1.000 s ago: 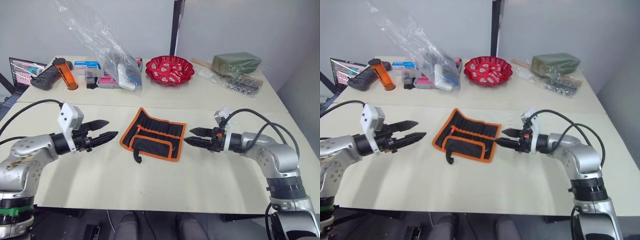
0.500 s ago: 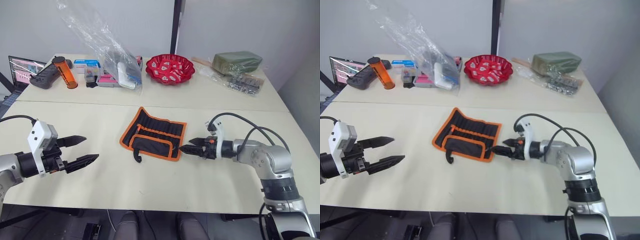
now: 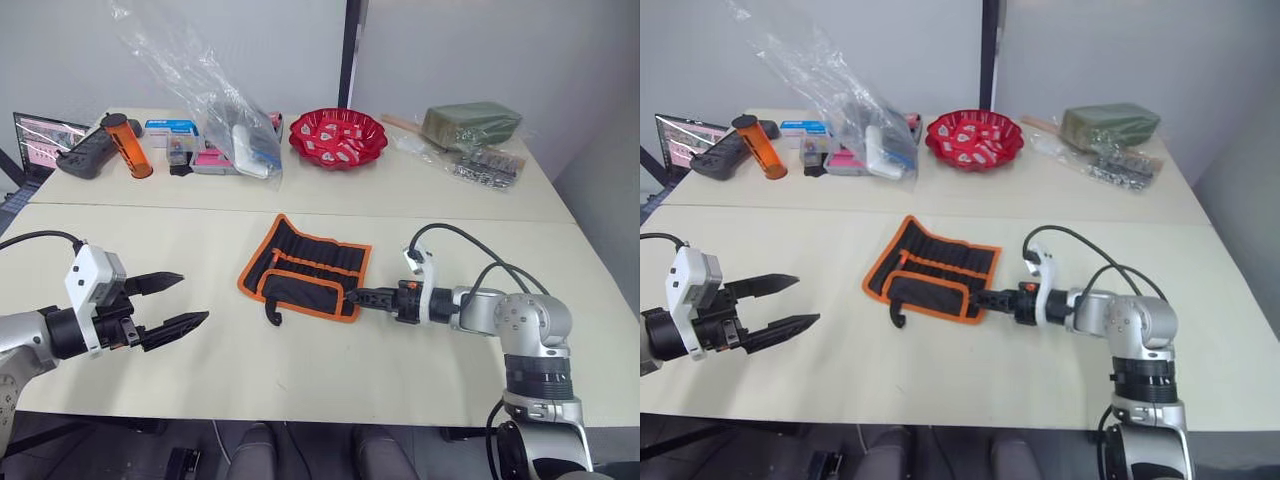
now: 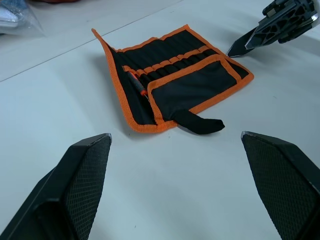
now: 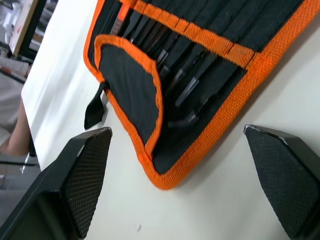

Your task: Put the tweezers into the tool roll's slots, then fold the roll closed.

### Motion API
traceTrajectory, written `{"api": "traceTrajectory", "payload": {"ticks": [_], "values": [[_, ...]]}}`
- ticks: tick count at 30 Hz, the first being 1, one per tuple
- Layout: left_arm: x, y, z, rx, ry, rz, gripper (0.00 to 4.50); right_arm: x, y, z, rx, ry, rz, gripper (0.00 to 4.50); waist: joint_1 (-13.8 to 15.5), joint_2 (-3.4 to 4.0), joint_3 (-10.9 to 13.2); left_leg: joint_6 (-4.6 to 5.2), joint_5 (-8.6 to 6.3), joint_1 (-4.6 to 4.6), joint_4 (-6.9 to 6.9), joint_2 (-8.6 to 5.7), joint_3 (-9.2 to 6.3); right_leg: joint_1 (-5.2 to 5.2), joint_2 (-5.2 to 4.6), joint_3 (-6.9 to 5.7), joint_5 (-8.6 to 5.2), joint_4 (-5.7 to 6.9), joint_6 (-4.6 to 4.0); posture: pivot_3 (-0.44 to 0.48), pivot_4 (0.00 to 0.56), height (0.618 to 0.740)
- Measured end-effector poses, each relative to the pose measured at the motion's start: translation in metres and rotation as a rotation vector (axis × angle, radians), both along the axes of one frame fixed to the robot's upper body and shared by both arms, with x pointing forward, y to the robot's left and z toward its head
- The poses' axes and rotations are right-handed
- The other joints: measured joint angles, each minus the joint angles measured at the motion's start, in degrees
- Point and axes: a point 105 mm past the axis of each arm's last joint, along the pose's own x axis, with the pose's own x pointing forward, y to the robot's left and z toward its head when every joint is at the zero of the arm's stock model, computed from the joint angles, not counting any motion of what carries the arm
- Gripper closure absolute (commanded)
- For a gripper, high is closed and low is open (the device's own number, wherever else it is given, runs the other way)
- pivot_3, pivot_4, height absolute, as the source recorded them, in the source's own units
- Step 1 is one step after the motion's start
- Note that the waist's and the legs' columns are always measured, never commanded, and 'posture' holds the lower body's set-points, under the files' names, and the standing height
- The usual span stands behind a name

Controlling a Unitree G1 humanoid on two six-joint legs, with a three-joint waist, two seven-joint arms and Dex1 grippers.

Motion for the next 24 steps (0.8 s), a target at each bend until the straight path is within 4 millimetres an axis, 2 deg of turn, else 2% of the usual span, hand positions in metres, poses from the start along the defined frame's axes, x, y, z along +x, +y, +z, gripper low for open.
{"api": "traceTrajectory", "payload": {"ticks": [6, 7, 16, 18, 19, 24], "values": [[0.003, -0.008, -0.007, 0.026, 0.010, -0.031, 0.08, 0.017, 0.009, 0.002, 0.096, 0.053, -0.069, 0.00, -0.82, 0.00, 0.00, 0.01, 0.01, 0.06, 0.01, 0.01, 0.00, 0.01, 0.01, 0.01, 0.05, 0.10, 0.01, 0.000, 0.150, 0.729], [0.004, -0.008, -0.006, 0.026, 0.004, -0.032, 0.00, 0.019, 0.008, 0.002, 0.117, 0.066, -0.084, 0.51, -0.75, 0.00, 0.00, 0.01, 0.01, 0.06, 0.02, 0.01, -0.01, 0.02, 0.01, 0.00, 0.05, 0.10, 0.01, 0.000, 0.150, 0.729], [0.005, -0.006, -0.006, 0.025, 0.007, -0.025, 0.00, 0.020, 0.006, -0.010, 0.169, 0.162, -0.130, 3.55, -0.71, 0.01, 0.01, 0.01, 0.00, 0.04, -0.02, 0.00, 0.00, 0.00, 0.01, 0.02, 0.06, 0.10, -0.02, 0.000, 0.150, 0.729], [0.006, -0.006, -0.006, 0.023, 0.008, -0.024, 0.00, 0.020, 0.006, -0.006, 0.192, 0.157, -0.126, 4.27, -0.72, 0.01, 0.00, 0.01, 0.00, 0.05, 0.00, 0.00, -0.01, 0.02, 0.02, 0.01, 0.05, 0.10, 0.00, 0.000, 0.150, 0.729], [0.006, -0.006, -0.006, 0.023, 0.007, -0.023, 0.00, 0.021, 0.007, -0.003, 0.200, 0.153, -0.123, 4.47, -0.72, 0.01, 0.00, 0.01, 0.01, 0.05, 0.00, 0.00, 0.00, 0.02, 0.01, 0.01, 0.05, 0.10, 0.00, 0.000, 0.150, 0.729], [0.007, -0.003, -0.007, 0.024, 0.003, -0.014, 0.00, 0.020, 0.001, 0.002, 0.197, 0.145, -0.110, 4.47, -0.63, 0.02, 0.01, 0.01, 0.01, 0.04, 0.00, 0.00, -0.01, 0.02, 0.01, 0.01, 0.05, 0.10, 0.00, 0.000, 0.150, 0.729]]}}
